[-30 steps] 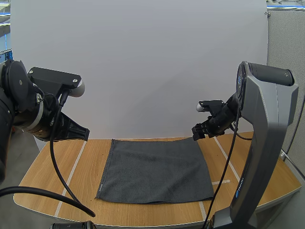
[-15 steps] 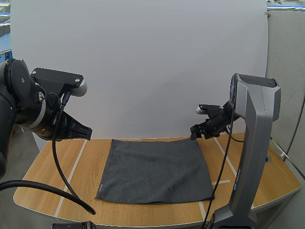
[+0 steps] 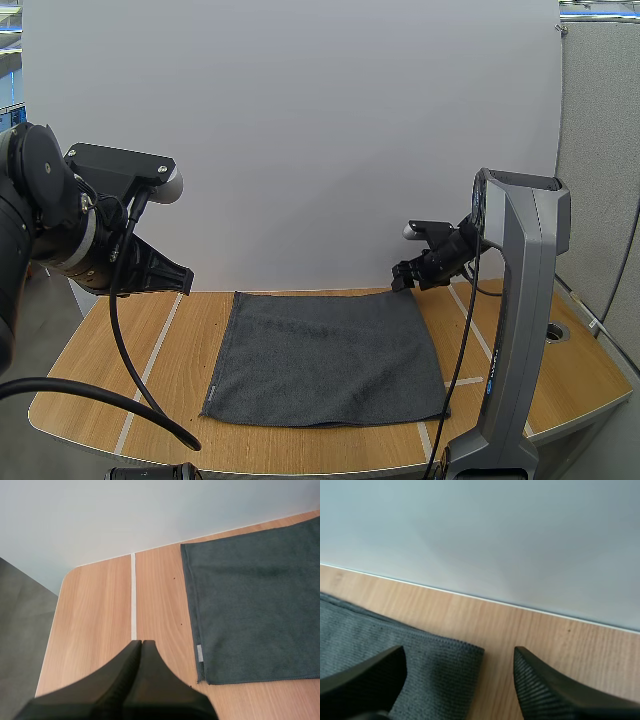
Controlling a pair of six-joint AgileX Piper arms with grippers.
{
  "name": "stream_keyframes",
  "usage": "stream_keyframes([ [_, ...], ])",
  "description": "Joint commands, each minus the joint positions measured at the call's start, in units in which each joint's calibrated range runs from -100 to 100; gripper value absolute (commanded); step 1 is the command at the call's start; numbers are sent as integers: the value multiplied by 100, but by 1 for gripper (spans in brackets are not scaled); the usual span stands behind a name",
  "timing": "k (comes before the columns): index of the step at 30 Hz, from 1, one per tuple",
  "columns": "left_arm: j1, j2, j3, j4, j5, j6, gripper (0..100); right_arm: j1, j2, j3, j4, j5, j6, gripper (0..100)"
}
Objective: Fold the towel
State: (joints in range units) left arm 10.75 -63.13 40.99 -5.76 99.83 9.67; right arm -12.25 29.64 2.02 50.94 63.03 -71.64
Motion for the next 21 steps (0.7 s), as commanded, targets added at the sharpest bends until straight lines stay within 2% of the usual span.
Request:
stream_keyframes([
  [1, 7, 16, 17, -82, 17, -21, 0, 2, 222, -45, 108, 21, -18, 100],
  [6, 7, 16, 17, -82, 17, -21, 0, 2, 323, -89, 282, 21, -60, 97],
  [11, 7, 16, 17, -82, 17, -21, 0, 2, 378, -119, 292, 285, -40, 85],
  [14, 7, 16, 17, -82, 17, -21, 0, 2, 378, -119, 323, 441, -30, 70],
  [18, 7, 16, 17, -82, 17, -21, 0, 2, 378, -119, 323, 659, -19, 43],
  [21, 7, 16, 17, -82, 17, -21, 0, 2, 339, -119, 323, 748, 9, 28],
])
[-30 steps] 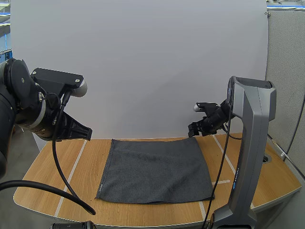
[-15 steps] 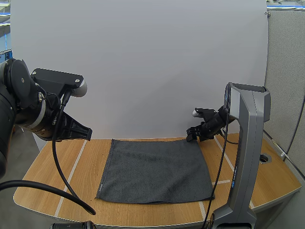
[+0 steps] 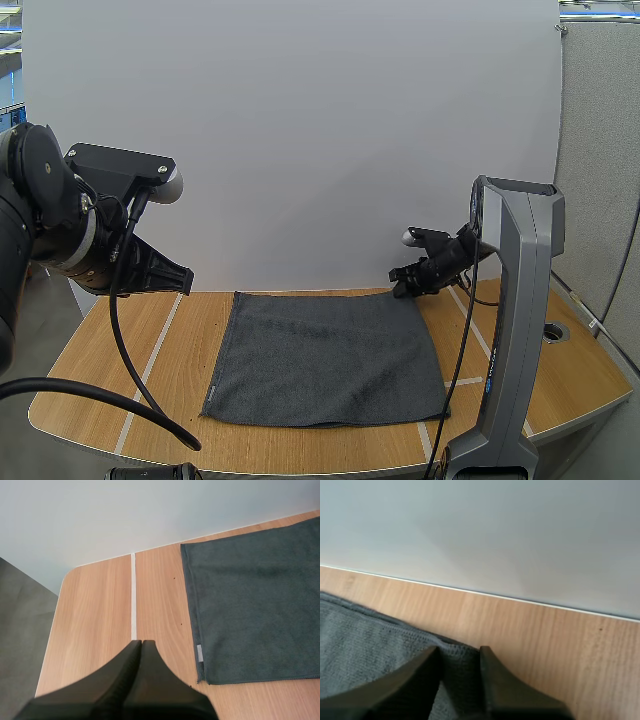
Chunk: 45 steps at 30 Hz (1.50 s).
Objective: Fold the towel
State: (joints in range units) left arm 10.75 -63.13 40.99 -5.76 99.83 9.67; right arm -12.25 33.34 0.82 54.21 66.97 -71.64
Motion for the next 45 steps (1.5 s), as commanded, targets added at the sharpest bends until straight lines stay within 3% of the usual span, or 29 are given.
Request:
stream_keyframes([
  [1, 7, 16, 17, -82, 17, -21, 0, 2, -47, 1, -3, 372, 9, 24],
  [5, 7, 16, 17, -82, 17, -21, 0, 2, -97, 1, -3, 501, 9, 0],
  [24, 7, 16, 17, -82, 17, -21, 0, 100, -688, 1, 209, 2246, 95, 0],
  [31, 7, 16, 17, -82, 17, -21, 0, 446, -756, 1, 209, 2809, 11, 0],
  [40, 7, 16, 17, -44, 17, -21, 0, 998, -998, 1, 535, 2790, -28, 0],
  [45, 7, 16, 17, 293, 17, -21, 0, 1284, -998, 1, 557, 2341, -28, 0],
])
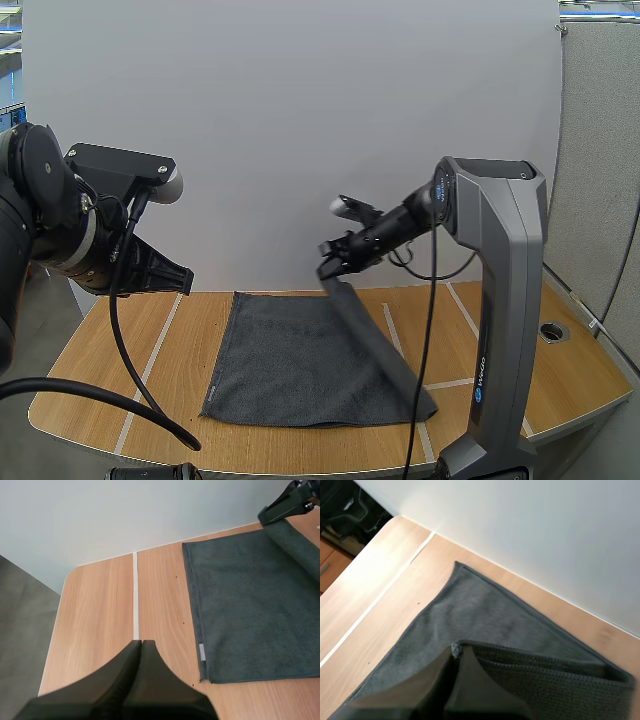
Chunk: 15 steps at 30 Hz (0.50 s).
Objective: Fold the towel
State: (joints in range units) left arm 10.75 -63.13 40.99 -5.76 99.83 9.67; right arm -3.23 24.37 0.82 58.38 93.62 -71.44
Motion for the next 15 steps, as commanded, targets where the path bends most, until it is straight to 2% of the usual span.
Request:
stream_keyframes([
  [1, 7, 16, 17, 395, 17, -21, 0, 424, -101, 1, 144, -378, -48, 0],
  [6, 7, 16, 17, 700, 17, -21, 0, 645, -101, 1, 257, -703, -48, 0],
  [15, 7, 16, 17, 713, 17, -21, 0, 973, -101, 1, 345, -1449, -87, 0],
])
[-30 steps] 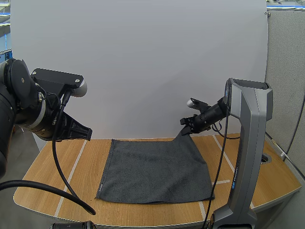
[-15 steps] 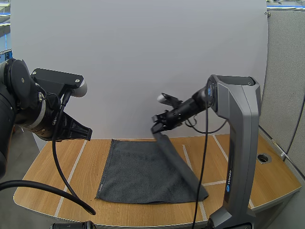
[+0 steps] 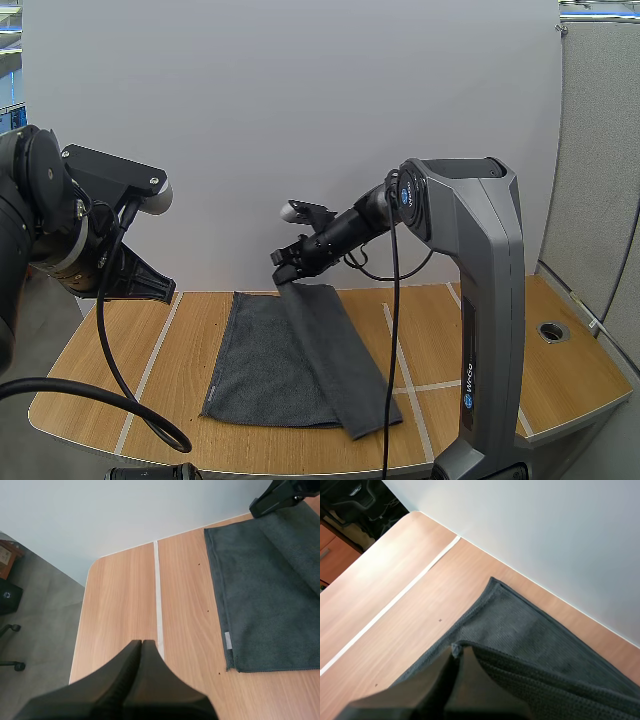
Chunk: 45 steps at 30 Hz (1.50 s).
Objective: Fold the towel
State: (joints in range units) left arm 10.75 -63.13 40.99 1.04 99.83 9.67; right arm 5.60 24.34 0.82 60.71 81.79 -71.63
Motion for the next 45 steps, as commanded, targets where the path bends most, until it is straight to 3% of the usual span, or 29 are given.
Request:
stream_keyframes([
  [1, 7, 16, 17, 33, 17, -21, 0, 122, -98, 1, 111, -365, -88, 0],
  [20, 7, 16, 17, 34, 17, -21, 0, 561, -75, 1, 111, -2513, -426, 0],
  [45, 7, 16, 17, 34, 17, -21, 0, 715, 676, -547, -20, -2595, -175, 0],
])
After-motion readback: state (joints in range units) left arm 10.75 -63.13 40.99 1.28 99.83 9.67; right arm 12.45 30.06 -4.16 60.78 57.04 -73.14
